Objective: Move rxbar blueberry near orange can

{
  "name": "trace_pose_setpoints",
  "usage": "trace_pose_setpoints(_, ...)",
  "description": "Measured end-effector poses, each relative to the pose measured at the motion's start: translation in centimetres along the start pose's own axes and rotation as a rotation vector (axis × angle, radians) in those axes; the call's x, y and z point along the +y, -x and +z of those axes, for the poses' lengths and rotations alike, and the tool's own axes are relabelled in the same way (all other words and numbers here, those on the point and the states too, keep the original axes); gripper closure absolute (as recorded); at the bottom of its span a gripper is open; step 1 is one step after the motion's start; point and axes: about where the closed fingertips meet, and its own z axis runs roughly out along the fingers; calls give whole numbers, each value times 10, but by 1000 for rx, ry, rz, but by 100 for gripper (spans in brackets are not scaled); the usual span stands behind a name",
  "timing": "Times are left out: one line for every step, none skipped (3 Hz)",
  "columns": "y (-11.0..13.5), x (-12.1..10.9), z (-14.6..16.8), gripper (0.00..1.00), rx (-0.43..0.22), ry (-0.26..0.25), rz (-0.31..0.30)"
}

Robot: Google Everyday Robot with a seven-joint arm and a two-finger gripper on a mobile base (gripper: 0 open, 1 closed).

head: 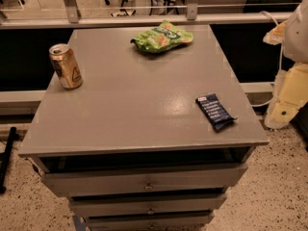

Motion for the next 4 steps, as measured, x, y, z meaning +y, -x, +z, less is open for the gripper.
trace_pose_setpoints(0, 0, 0, 0, 0, 0, 0)
trace_pose_setpoints(2, 0, 5, 0, -15, -6, 15)
trace_pose_setpoints(6, 3, 36, 0, -43, -1, 66)
trace_pose_setpoints(13, -2, 78, 0, -79, 14, 131)
